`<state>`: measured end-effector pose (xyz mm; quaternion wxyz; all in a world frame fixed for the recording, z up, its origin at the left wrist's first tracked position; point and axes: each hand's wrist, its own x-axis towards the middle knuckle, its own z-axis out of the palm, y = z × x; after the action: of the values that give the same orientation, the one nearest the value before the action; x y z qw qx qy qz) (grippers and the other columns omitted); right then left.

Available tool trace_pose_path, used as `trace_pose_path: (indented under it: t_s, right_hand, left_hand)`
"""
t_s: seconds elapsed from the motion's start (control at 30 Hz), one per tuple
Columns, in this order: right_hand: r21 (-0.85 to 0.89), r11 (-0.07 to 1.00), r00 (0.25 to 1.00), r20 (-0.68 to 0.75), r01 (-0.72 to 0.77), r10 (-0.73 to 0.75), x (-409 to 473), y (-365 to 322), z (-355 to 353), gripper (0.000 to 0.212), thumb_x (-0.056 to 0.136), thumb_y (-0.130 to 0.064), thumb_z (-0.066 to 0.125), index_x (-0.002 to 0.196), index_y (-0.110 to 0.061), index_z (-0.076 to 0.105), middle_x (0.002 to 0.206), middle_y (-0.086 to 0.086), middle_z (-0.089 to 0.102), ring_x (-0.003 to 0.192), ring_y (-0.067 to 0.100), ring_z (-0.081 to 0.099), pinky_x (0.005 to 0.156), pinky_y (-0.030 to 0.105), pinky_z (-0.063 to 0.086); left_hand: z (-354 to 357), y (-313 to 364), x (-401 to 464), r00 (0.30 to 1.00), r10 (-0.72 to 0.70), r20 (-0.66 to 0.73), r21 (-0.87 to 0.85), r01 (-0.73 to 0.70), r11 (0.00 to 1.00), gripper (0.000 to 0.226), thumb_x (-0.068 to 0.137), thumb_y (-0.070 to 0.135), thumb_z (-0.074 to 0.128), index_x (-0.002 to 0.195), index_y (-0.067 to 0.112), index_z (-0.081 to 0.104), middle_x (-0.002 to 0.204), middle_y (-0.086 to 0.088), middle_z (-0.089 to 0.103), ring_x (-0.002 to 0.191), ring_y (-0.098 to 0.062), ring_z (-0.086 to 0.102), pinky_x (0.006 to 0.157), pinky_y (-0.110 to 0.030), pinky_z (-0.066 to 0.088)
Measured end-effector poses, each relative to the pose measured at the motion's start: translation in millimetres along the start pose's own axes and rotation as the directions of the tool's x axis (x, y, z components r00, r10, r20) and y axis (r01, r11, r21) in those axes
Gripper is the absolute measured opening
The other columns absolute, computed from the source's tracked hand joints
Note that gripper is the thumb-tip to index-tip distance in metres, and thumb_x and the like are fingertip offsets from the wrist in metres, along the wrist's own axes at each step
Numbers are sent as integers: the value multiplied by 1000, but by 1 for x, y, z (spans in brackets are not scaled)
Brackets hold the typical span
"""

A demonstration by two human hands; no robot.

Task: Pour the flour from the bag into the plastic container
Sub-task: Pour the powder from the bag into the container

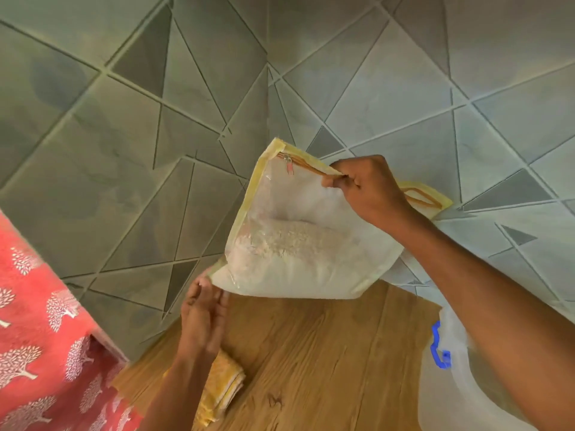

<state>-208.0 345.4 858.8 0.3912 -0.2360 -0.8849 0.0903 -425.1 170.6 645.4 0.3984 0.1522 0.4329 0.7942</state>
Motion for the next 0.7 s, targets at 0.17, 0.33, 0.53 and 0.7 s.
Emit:
trace_pose_path:
  t_s: [0.17, 0.33, 0.53, 0.7]
  right_hand:
    - [39, 993, 982, -150, -113, 118, 16, -30, -21, 14, 89, -7, 73, 75, -7, 74, 53, -19, 41, 47, 0, 42, 55, 6, 32]
    - [222, 941, 892, -320, -256, 319, 8, -26, -44, 33, 89, -15, 71, 66, 3, 56, 65, 0, 34, 64, 15, 33, 61, 29, 29]
    - [206, 922, 859, -340, -329, 383, -6, -32, -82, 36, 90, -19, 71, 72, 9, 57, 67, 1, 36, 65, 15, 35, 62, 30, 27]
    - [123, 910, 824, -389, -396, 412, -18, -38, -115, 39, 90, -17, 73, 60, -4, 52, 62, 1, 35, 58, 11, 33, 55, 28, 28]
  left_hand:
    - [35, 42, 22, 993, 109, -41, 16, -109, 994, 22, 104, 18, 53, 87, 23, 66, 96, -6, 64, 93, -21, 57, 84, -37, 54]
    - [88, 80, 31, 964, 267, 8, 101, -266, 959, 18, 107, 25, 49, 92, 22, 59, 105, -13, 67, 90, -23, 67, 77, -42, 62]
    - [152, 101, 41, 892, 452, -23, 119, -447, 887, 25, 105, 17, 52, 82, 26, 55, 81, 1, 61, 68, -9, 59, 61, -31, 51]
    - [194, 109, 43, 882, 469, -44, 35, -467, 883, 35, 102, 10, 53, 74, 31, 53, 75, 9, 60, 68, -7, 58, 61, -27, 51]
